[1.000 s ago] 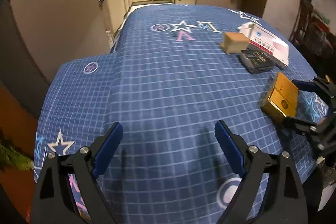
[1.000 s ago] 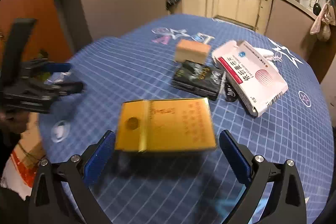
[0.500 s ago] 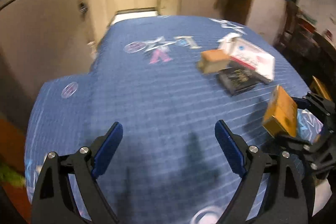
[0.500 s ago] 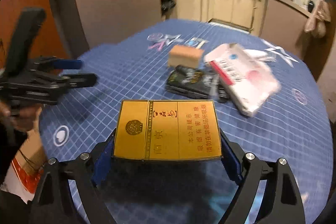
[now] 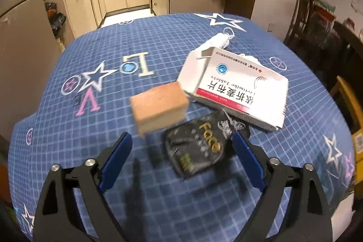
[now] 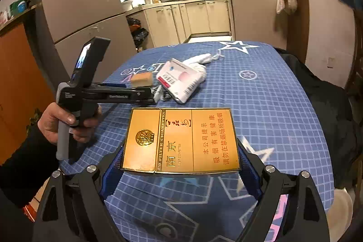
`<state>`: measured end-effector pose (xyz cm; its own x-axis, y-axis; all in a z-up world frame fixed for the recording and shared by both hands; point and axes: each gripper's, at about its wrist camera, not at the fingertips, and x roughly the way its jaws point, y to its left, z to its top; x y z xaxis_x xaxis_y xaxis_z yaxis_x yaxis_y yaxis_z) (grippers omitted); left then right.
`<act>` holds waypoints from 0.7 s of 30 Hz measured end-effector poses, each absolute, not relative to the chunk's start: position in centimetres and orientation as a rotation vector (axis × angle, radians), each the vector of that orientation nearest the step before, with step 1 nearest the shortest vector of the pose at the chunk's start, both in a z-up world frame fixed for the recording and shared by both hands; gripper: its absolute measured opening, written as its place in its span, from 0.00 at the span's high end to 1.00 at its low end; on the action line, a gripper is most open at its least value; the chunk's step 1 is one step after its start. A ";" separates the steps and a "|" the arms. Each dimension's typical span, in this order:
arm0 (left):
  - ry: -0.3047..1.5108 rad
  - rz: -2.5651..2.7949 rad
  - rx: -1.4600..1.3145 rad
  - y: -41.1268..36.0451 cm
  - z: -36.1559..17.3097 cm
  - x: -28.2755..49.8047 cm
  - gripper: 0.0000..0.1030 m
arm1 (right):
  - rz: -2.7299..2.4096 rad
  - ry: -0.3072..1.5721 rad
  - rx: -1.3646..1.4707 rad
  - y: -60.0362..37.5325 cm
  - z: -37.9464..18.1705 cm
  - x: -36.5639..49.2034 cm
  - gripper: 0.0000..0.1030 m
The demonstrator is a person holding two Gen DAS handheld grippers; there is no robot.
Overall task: Collect trash
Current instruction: 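Grasp the gold cigarette box with the right gripper while the left grasps the black Face packet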
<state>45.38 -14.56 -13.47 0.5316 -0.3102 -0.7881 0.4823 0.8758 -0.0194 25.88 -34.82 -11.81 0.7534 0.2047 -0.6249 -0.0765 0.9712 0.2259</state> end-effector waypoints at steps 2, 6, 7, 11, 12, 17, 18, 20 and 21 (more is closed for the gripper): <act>0.907 -0.459 0.192 -15.1 -13.6 46.1 0.10 | 0.153 0.702 0.205 -35.2 -12.1 25.4 0.16; 0.915 -0.441 0.189 -16.3 -14.1 46.5 0.10 | 0.148 0.700 0.225 -35.7 -12.4 25.0 0.16; 0.915 -0.436 0.191 -16.4 -14.2 46.5 0.09 | 0.147 0.699 0.227 -35.7 -12.5 25.0 0.15; 0.909 -0.431 0.160 -15.9 -14.6 45.9 0.09 | 0.138 0.695 0.223 -35.7 -12.4 25.2 0.15; 0.907 -0.428 0.154 -15.6 -14.6 45.8 0.09 | 0.135 0.694 0.223 -35.7 -12.3 25.2 0.15; 0.906 -0.445 0.165 -15.1 -14.7 44.4 0.09 | 0.136 0.691 0.242 -35.8 -12.3 25.2 0.15; 0.904 -0.448 0.182 -15.3 -14.7 44.2 0.11 | 0.137 0.691 0.242 -35.7 -12.3 25.2 0.15; 0.901 -0.444 0.197 -15.9 -14.9 44.1 0.14 | 0.140 0.690 0.241 -35.6 -12.2 25.2 0.15; 0.899 -0.443 0.194 -15.9 -14.9 44.1 0.15 | 0.141 0.688 0.242 -35.6 -12.2 25.2 0.15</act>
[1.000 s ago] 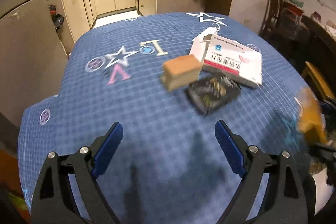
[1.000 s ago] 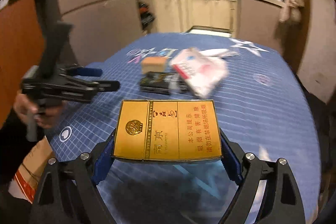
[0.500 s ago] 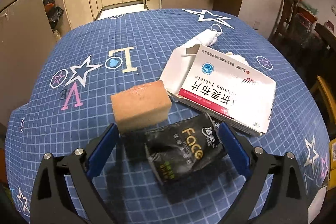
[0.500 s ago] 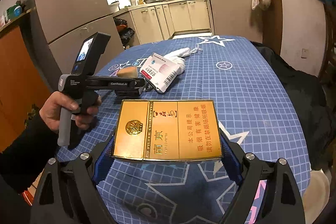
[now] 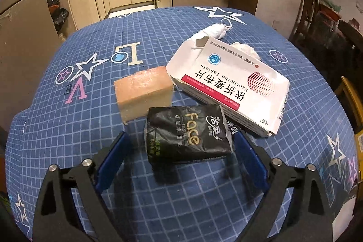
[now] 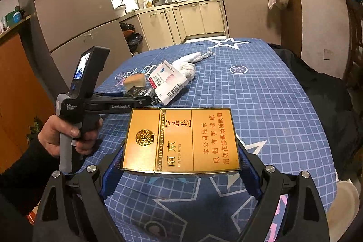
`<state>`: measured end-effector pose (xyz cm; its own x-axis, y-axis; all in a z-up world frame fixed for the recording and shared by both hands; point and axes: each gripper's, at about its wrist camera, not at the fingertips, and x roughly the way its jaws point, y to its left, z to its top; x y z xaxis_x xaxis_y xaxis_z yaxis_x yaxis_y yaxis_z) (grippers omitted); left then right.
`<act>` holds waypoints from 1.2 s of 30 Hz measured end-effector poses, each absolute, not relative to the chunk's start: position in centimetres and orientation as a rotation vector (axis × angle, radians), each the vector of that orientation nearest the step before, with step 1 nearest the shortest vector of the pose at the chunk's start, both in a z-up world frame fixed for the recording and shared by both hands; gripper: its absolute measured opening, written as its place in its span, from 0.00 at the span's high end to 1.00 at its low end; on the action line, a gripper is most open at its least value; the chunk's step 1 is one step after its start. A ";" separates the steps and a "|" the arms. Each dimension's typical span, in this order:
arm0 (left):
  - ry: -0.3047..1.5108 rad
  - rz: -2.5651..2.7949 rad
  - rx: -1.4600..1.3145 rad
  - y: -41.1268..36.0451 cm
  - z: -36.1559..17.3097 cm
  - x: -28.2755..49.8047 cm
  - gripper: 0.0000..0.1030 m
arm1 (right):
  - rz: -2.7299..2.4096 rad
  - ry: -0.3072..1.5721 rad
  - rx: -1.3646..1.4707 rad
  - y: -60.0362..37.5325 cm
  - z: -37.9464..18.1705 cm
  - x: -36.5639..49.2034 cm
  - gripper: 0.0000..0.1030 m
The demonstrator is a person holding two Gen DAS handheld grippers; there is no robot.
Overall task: Collect trash
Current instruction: 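Grasp the gold cigarette box with the right gripper while the left grasps the black Face packet, then carry the gold box and black Face packet over the white bucket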
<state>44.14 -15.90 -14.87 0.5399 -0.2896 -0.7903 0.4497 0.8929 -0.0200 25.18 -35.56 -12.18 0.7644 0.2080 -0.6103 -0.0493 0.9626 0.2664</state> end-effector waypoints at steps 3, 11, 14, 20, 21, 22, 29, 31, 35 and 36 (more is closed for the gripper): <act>0.890 -0.441 0.210 -15.8 -14.8 44.1 0.24 | 0.136 0.680 0.236 -35.3 -12.0 25.0 0.15; 0.878 -0.462 0.197 -14.9 -14.3 42.4 0.43 | 0.093 0.645 0.252 -36.3 -11.5 24.2 0.16; 0.886 -0.447 0.165 -13.6 -13.9 41.0 0.43 | 0.076 0.640 0.243 -36.5 -11.3 24.0 0.16; 0.850 -0.392 0.161 -11.2 -12.5 37.9 0.44 | 0.061 0.636 0.226 -36.3 -11.7 24.2 0.16; 0.844 -0.385 0.150 -10.8 -12.1 37.4 0.44 | 0.058 0.635 0.221 -36.1 -11.7 24.2 0.16; 0.838 -0.382 0.140 -10.6 -11.6 37.1 0.44 | 0.054 0.633 0.217 -36.0 -11.7 24.2 0.16; 0.707 -0.375 0.175 -12.1 -7.9 34.4 0.44 | 0.004 0.588 0.168 -35.8 -10.3 23.5 0.16; 0.683 -0.377 0.185 -13.1 -7.3 33.9 0.44 | -0.012 0.577 0.155 -35.9 -9.8 23.0 0.16; 0.650 -0.370 0.210 -14.8 -6.5 33.0 0.44 | -0.054 0.557 0.139 -36.7 -8.9 21.8 0.16; 0.635 -0.365 0.226 -15.4 -6.3 32.7 0.44 | -0.064 0.553 0.139 -37.0 -8.8 21.4 0.16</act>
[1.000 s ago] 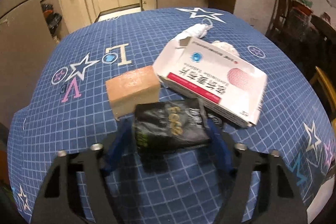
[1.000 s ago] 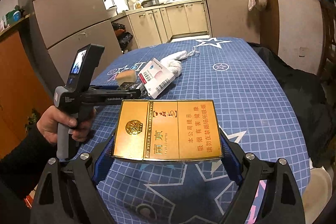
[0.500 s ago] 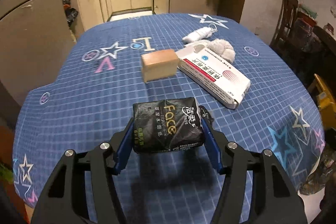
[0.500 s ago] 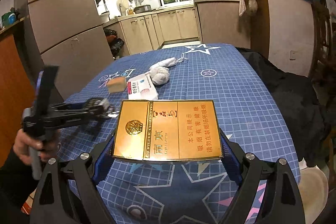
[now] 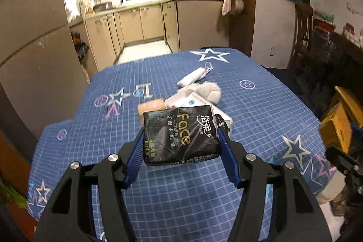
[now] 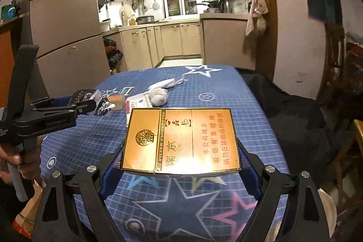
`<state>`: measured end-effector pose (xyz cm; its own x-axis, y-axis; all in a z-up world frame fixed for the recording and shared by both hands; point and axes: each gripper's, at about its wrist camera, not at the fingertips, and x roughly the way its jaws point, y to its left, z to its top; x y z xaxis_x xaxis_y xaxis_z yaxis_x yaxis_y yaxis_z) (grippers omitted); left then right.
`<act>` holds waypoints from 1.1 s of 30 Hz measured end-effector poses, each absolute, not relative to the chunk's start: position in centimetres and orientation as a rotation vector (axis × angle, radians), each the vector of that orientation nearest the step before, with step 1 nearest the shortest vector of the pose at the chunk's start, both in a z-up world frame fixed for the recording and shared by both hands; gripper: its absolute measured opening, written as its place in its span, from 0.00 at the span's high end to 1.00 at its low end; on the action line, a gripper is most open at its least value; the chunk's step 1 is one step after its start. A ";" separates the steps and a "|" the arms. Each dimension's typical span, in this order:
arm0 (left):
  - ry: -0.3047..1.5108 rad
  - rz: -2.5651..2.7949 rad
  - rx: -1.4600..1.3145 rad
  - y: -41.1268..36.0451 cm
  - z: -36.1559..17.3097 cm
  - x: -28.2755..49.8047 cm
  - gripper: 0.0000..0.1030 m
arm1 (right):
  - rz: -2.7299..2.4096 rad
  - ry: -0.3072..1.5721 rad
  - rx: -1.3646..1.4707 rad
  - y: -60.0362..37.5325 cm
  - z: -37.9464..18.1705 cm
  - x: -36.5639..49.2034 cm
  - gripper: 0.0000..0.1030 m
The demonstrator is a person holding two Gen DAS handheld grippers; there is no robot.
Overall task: Collect trash
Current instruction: 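Carry the gold box and black Face packet over the white bucket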
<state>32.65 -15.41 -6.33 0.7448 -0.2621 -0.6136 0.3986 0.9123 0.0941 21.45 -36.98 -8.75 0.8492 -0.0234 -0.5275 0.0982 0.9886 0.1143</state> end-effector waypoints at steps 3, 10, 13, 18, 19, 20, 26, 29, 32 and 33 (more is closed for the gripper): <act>0.617 -0.382 0.241 -17.1 -5.9 32.0 0.44 | -0.097 0.537 0.140 -37.9 -8.1 20.3 0.16; 0.558 -0.429 0.291 -21.4 -5.5 30.3 0.44 | -0.167 0.505 0.139 -39.9 -6.6 17.4 0.16; 0.543 -0.453 0.306 -23.1 -5.4 29.7 0.44 | -0.199 0.496 0.126 -40.7 -6.2 16.3 0.16; 0.530 -0.499 0.330 -25.7 -5.5 28.6 0.44 | -0.244 0.484 0.130 -42.4 -5.5 14.6 0.16; 0.527 -0.507 0.335 -26.2 -5.5 28.3 0.44 | -0.256 0.482 0.132 -42.9 -5.5 14.2 0.16; 0.524 -0.515 0.340 -26.6 -5.5 28.1 0.44 | -0.266 0.480 0.133 -43.2 -5.4 13.8 0.16; 0.509 -0.557 0.359 -28.9 -5.3 26.8 0.44 | -0.319 0.468 0.144 -45.4 -5.0 11.8 0.16; 0.502 -0.580 0.371 -30.0 -5.4 26.2 0.44 | -0.339 0.462 0.149 -46.3 -4.9 10.8 0.16; 0.495 -0.600 0.385 -31.2 -5.6 25.4 0.44 | -0.361 0.456 0.155 -47.2 -4.9 10.0 0.16; 0.493 -0.605 0.390 -31.5 -5.6 25.2 0.44 | -0.368 0.455 0.157 -47.6 -4.8 9.7 0.16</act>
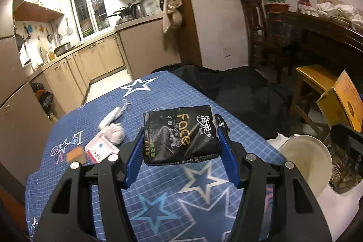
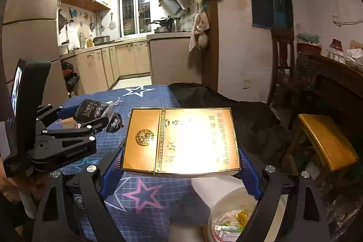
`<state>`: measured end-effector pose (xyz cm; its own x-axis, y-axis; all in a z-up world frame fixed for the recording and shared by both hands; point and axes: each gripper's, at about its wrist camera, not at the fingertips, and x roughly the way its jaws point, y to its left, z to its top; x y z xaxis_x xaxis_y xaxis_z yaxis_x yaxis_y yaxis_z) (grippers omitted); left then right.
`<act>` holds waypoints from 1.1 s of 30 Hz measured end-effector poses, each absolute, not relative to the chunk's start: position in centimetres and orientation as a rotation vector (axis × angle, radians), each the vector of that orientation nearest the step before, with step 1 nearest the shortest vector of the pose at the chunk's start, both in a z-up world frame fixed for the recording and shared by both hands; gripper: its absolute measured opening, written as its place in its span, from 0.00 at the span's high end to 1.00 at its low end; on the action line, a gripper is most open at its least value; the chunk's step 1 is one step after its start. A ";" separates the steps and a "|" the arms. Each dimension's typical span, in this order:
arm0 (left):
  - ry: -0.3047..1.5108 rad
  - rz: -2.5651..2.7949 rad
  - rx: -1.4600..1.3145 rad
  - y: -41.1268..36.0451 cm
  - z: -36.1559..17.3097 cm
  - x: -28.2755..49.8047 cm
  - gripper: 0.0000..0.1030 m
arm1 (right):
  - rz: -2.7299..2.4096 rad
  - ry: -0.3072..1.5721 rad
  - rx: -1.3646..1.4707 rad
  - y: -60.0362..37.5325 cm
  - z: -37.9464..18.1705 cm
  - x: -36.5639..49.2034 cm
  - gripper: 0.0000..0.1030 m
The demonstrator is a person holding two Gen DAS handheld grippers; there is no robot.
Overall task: Collect trash
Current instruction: 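Carry the gold box and black Face packet over the white bucket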
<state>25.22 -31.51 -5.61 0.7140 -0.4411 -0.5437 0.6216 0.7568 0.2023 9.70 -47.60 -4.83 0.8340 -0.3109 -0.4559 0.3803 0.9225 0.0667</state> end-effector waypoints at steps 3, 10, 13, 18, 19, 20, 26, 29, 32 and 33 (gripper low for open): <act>0.487 -0.624 0.411 -32.7 -6.0 24.4 0.44 | -0.388 0.452 0.166 -48.6 -5.0 8.6 0.16; 0.482 -0.660 0.448 -35.1 -6.6 23.0 0.44 | -0.446 0.447 0.195 -51.7 -5.6 6.0 0.16; 0.488 -0.688 0.467 -36.5 -7.1 22.2 0.44 | -0.476 0.449 0.204 -52.5 -6.0 5.1 0.16; 0.528 -0.783 0.490 -39.7 -8.3 21.1 0.44 | -0.533 0.456 0.229 -55.1 -7.2 2.8 0.16; 0.540 -0.798 0.495 -40.5 -8.6 20.9 0.44 | -0.545 0.459 0.230 -55.6 -7.5 2.3 0.16; 0.554 -0.827 0.501 -41.2 -8.9 20.7 0.44 | -0.564 0.465 0.233 -56.5 -7.9 1.7 0.16; 0.610 -0.960 0.574 -45.7 -11.9 19.0 0.44 | -0.666 0.519 0.247 -60.7 -11.2 -1.8 0.16; 0.646 -1.017 0.608 -47.7 -13.5 18.2 0.44 | -0.706 0.559 0.257 -63.2 -13.3 -3.2 0.16; 0.653 -1.054 0.656 -49.3 -15.2 17.3 0.44 | -0.729 0.597 0.275 -64.9 -15.7 -4.4 0.16; 0.651 -1.063 0.667 -49.5 -15.6 17.1 0.44 | -0.728 0.604 0.284 -65.5 -16.3 -4.7 0.16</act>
